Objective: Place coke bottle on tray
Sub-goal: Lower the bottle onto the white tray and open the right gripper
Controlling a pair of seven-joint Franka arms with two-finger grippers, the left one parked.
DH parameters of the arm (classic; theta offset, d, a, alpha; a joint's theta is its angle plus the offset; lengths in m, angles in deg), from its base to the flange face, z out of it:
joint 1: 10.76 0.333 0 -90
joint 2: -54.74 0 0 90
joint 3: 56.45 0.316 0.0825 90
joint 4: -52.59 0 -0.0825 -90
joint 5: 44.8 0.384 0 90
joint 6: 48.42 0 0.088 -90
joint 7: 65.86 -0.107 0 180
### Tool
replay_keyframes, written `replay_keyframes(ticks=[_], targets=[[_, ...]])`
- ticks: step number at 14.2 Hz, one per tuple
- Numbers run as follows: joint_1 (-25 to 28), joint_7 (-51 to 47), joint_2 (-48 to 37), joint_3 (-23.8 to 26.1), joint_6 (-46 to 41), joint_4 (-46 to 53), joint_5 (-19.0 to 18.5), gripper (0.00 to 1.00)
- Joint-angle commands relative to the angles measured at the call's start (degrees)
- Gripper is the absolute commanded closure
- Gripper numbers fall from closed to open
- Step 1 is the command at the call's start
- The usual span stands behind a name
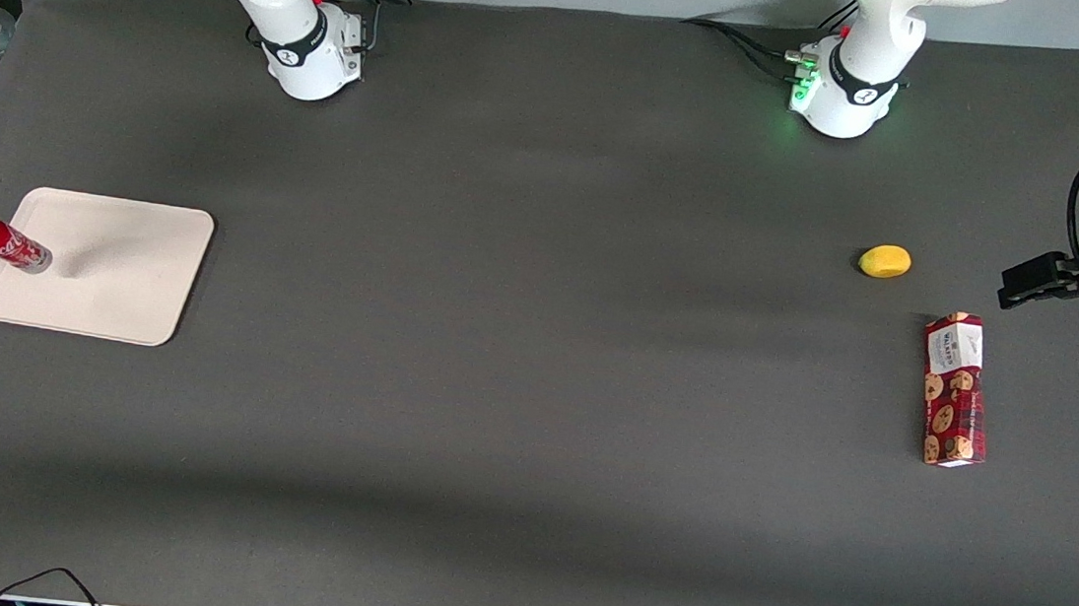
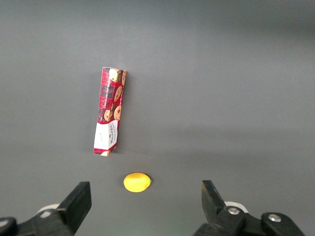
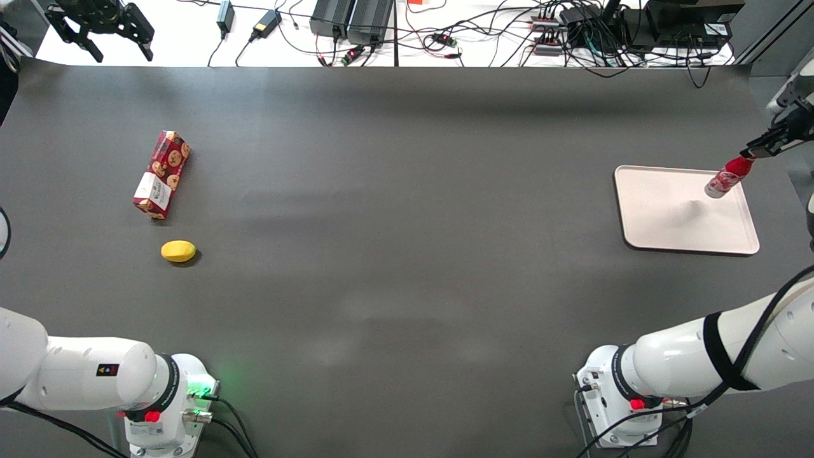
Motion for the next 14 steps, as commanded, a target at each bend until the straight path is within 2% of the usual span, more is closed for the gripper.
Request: replay_keyframes(ticks=[1,2,9,12,13,14], targets=[[-0.95,10.64,3.87,-1.96,1.04,0.40,9.47,1.00],[-0.96,12.50,4.93,-2.49,1.04,0.40,10.80,1.00],[-4.11,15.94,6.26,-2.58,1.04,0.40,11.26,1.00],[-4.65,17.61,7.13,-2.67,0.95,0.49,12.83,1.00],[-5.00,18.66,7.83,-2.76,0.69,0.66,13.27,0.73],[-5.61,19.71,8.27,-2.76,0.69,0.66,13.97,0.01]])
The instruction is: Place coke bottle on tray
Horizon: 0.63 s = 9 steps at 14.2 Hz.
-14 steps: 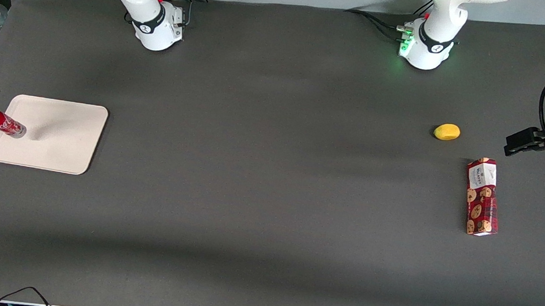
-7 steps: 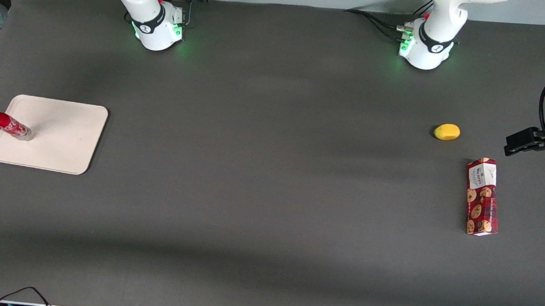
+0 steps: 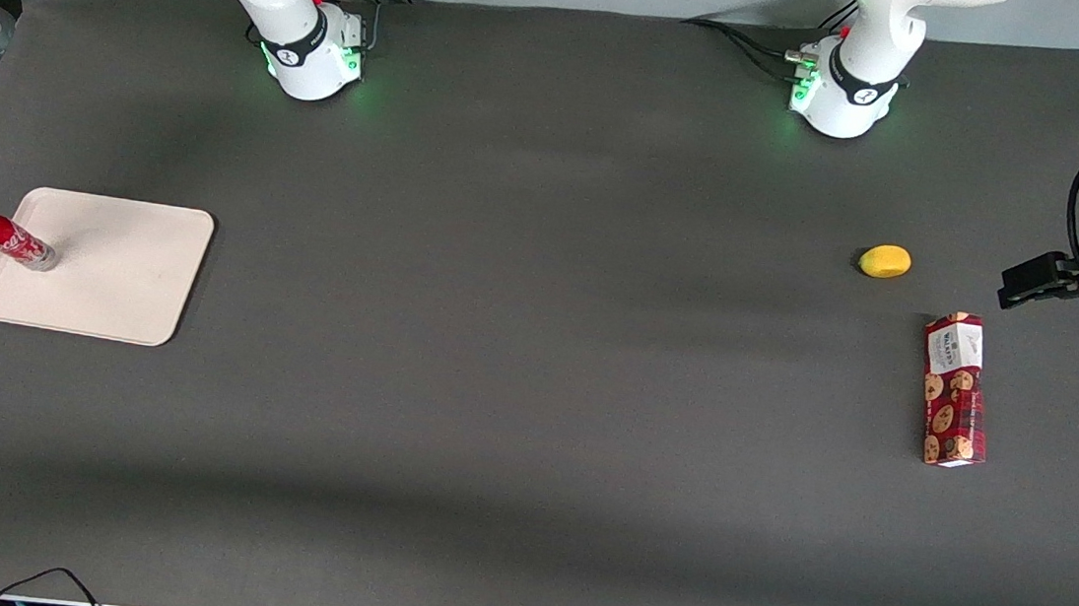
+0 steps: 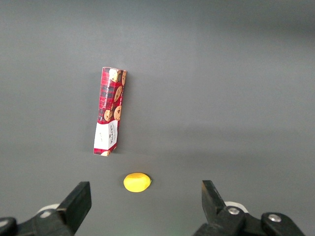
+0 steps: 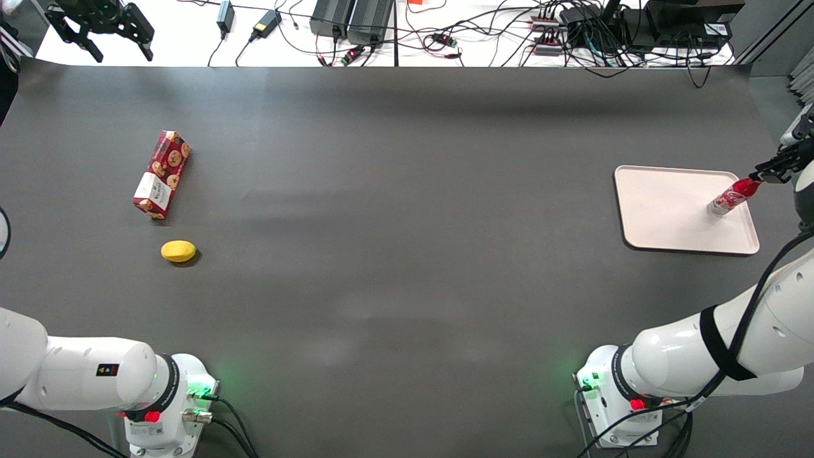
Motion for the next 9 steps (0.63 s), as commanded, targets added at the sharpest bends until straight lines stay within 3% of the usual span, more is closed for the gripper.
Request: replay_keyframes(ticks=[1,5,6,9], targets=[[-1.22,5.22,2.21,-0.39,-0.32,0.82,4.62,0.00],[0.70,5.59,2.57,-0.57,-0.32,1.44,4.46,0.00],[1.06,3.15,2.13,-0.48,-0.32,1.79,2.63,0.00],[1.94,-11.42,-0.94,0.92,-5.03,5.02,-9.73,0.00]])
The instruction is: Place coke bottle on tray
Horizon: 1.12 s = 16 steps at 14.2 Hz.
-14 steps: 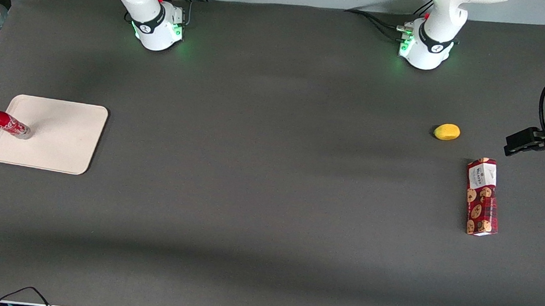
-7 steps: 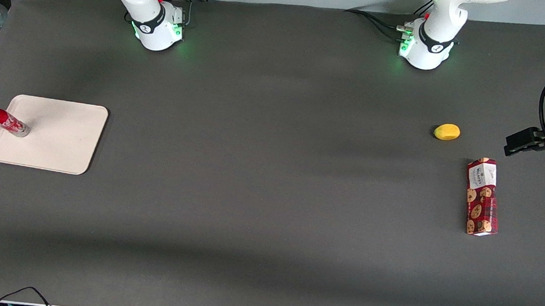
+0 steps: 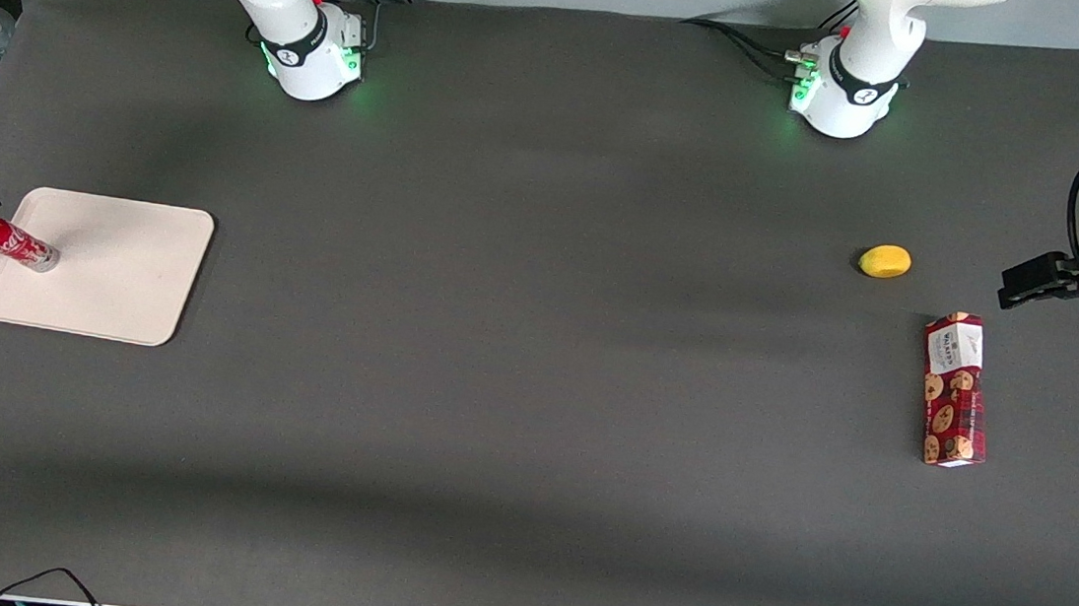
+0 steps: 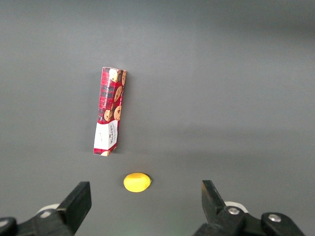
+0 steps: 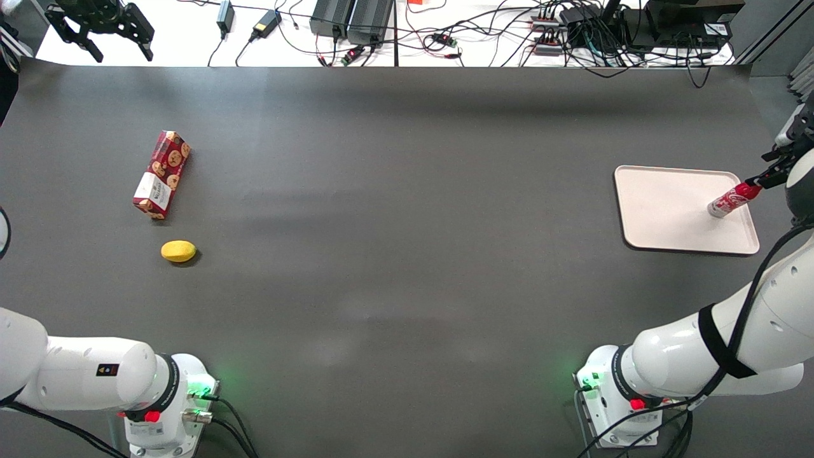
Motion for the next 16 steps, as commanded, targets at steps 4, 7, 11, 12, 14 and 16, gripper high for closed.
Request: replay_keyframes(ticks=[4,7,11,12,14,16], targets=[[0.53,-29.17,-11.27,8.55,-15.12,8.05,-20.71,0.00],[-0.08,-47.97,-19.27,19.26,-23.39,9.19,-27.66,0.00],[-0.08,-75.46,-23.86,35.70,-36.22,14.71,-28.21,0.00],[-0.08,-82.41,-23.87,39.66,-38.16,16.56,-28.21,0.00],[0.09,-95.86,-23.87,46.61,-40.28,19.29,-28.29,0.00],[0.18,-106.86,-23.87,52.24,-40.73,19.65,-30.13,0.00]])
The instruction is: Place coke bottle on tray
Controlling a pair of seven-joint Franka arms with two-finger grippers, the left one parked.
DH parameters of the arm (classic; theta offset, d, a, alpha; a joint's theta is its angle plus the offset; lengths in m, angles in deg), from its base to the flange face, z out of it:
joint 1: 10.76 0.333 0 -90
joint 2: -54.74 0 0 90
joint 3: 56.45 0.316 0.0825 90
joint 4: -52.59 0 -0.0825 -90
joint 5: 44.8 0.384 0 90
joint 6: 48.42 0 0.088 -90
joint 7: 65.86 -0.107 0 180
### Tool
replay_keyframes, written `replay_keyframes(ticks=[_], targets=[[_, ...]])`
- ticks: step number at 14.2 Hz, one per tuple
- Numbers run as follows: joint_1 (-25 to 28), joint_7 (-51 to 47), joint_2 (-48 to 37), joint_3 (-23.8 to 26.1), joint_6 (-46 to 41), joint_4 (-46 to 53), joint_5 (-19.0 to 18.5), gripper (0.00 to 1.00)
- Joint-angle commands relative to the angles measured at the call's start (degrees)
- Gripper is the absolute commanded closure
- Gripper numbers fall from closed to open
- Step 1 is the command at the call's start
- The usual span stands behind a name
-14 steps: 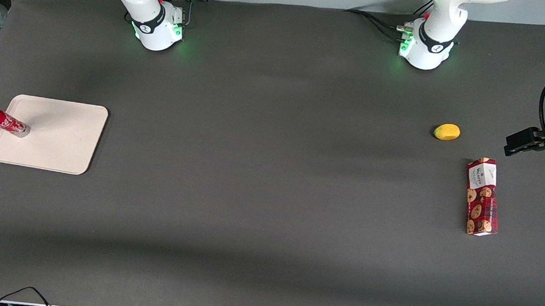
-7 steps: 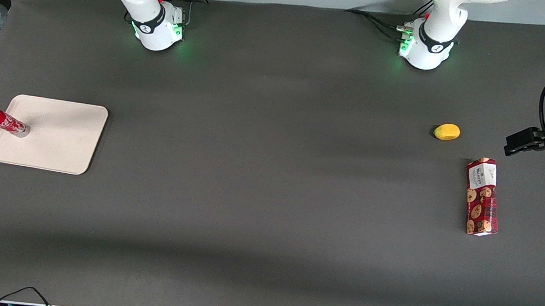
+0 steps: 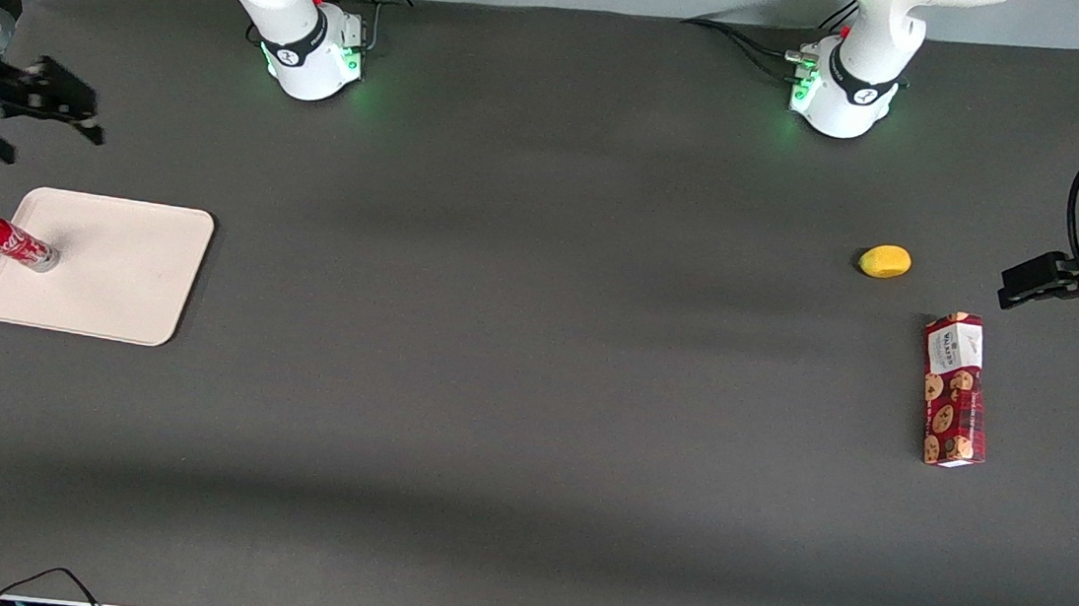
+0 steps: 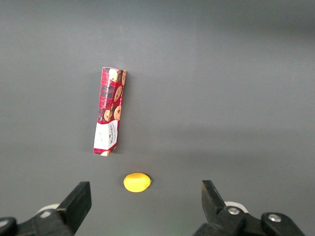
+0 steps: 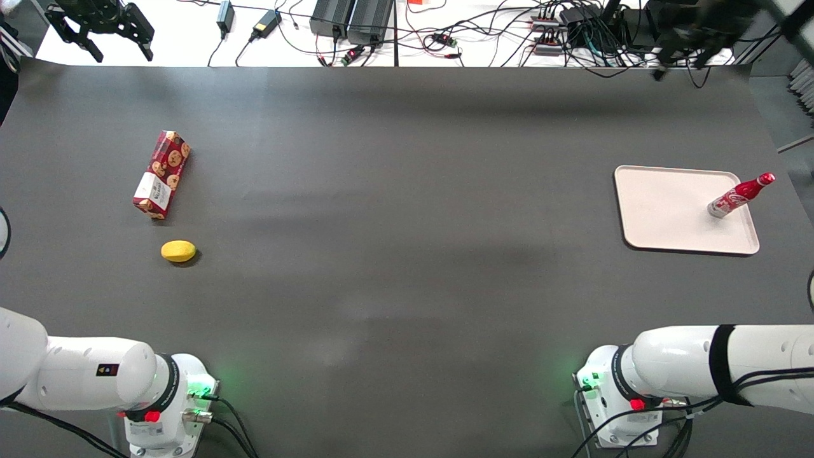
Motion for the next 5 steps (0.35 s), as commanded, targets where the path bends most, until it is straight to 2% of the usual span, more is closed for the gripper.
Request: replay_keyframes(ticks=[1,5], targets=[[-0.36,-10.96,1.23,4.36,-1.65,2.85,-2.96,0.00],[-0.54,-14.48,2.81,4.10,-2.61,7.07,-2.26,0.00]])
